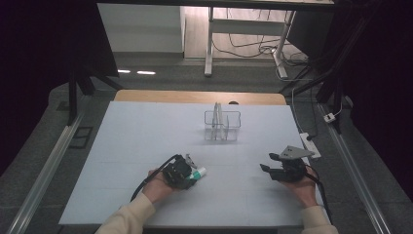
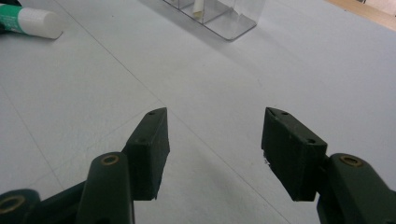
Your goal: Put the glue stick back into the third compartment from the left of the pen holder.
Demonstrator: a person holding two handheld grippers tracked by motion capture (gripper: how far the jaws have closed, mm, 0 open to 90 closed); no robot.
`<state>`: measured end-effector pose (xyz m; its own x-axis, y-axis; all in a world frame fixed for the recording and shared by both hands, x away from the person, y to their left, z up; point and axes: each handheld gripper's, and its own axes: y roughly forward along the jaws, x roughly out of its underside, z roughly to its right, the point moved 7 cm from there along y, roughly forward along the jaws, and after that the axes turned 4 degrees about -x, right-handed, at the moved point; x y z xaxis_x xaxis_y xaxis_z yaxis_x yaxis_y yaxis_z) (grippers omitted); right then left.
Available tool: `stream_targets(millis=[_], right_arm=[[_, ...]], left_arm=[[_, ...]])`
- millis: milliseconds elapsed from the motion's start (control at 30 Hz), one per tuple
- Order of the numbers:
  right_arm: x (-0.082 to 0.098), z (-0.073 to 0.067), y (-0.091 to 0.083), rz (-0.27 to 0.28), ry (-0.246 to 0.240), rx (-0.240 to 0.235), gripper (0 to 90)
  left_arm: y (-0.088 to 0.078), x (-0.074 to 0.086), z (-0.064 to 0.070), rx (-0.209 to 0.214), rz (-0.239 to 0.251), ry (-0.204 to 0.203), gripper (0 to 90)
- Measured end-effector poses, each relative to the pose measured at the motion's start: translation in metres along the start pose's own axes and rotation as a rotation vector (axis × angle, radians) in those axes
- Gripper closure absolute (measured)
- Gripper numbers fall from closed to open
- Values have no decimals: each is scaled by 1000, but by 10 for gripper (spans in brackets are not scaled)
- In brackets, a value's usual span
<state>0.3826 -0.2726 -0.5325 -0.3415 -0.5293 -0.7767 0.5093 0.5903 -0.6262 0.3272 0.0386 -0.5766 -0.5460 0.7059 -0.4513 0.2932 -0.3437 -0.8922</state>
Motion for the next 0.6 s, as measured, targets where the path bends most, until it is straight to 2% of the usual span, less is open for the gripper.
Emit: stream_targets(millis=[333, 500, 600], right_arm=[[-1, 0, 0, 7, 1, -1, 416], [-4, -2, -1, 23, -4, -8, 418], [-7, -6, -1, 43, 12, -24, 419]], left_arm=[[-2, 1, -3, 0, 22, 20, 659], [-12, -2, -8, 19, 103, 0, 660], [-20, -3, -12, 20, 158, -14, 660]])
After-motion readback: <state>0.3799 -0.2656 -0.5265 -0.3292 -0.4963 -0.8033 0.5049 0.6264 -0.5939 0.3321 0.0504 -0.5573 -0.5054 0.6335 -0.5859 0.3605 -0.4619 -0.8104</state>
